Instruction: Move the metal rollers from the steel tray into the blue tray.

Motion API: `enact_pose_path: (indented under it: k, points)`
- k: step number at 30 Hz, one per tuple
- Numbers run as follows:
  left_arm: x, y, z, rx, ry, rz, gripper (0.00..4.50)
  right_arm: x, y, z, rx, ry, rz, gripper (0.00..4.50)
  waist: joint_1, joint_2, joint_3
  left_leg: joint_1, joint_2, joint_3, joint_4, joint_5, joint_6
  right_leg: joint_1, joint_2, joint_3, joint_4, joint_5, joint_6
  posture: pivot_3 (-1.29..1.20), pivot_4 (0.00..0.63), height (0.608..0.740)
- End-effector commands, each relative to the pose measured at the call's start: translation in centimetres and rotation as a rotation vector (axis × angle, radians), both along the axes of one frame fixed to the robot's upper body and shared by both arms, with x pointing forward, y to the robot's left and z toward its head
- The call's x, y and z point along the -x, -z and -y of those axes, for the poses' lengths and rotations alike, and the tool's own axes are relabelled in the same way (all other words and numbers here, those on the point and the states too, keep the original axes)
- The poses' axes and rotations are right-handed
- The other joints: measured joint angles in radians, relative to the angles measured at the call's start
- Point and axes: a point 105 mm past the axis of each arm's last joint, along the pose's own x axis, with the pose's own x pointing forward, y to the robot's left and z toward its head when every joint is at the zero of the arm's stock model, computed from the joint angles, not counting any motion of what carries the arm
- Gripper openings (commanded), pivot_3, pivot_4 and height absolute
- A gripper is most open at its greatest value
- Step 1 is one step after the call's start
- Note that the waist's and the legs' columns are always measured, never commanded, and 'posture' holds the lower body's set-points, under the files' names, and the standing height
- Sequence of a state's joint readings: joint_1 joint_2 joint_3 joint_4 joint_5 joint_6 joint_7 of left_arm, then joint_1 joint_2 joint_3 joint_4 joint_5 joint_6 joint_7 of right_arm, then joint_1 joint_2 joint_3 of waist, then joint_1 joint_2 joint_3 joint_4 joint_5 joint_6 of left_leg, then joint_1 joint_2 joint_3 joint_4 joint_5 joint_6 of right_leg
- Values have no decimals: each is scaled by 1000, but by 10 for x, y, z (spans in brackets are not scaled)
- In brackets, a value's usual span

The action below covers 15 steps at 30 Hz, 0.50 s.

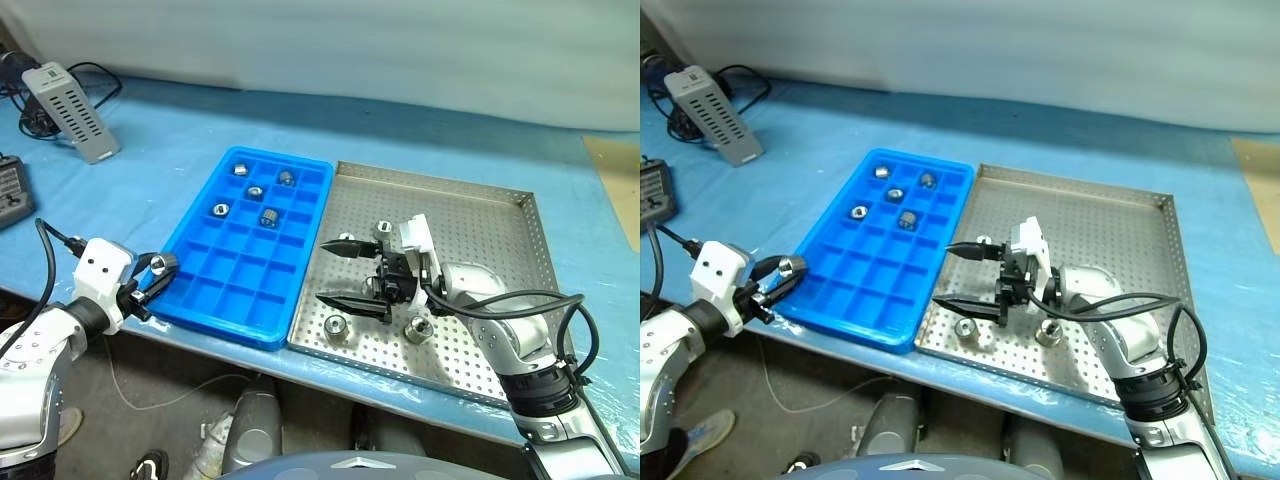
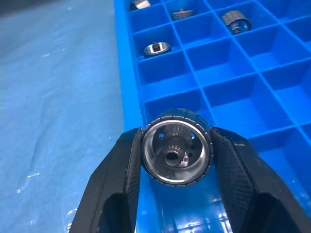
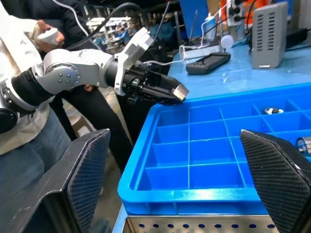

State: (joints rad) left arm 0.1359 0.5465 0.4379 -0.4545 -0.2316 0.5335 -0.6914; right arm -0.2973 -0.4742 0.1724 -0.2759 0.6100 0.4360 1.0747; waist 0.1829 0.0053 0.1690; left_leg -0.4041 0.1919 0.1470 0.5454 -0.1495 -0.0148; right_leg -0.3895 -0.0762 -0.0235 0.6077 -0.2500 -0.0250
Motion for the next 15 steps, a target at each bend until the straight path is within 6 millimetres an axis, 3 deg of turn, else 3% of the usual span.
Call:
enact_pose_path:
  k: [1,12,13,15]
  points:
    - [-10,-3,-1,-11,-34,35,1827,3,-1,-5,3,-34,25,4500,12,0,0,0,0,0,0,0,0,0,0,0,0,0,0,349,150,740]
    - [-29,15,10,36,-35,-15,1827,2,-7,4,-16,11,16,4500,22,1,-1,0,0,0,0,1,-1,-1,0,0,2,0,0,293,150,740]
    - [-29,16,10,34,-33,-17,2554,2,-7,5,-15,17,15,4500,20,0,-1,0,0,0,0,1,-2,-1,0,0,2,0,0,289,150,740]
    - [-29,17,9,36,-41,-25,3156,2,-7,6,-9,24,17,4500,20,0,-1,0,1,0,0,1,-2,-1,1,1,2,0,0,279,150,740]
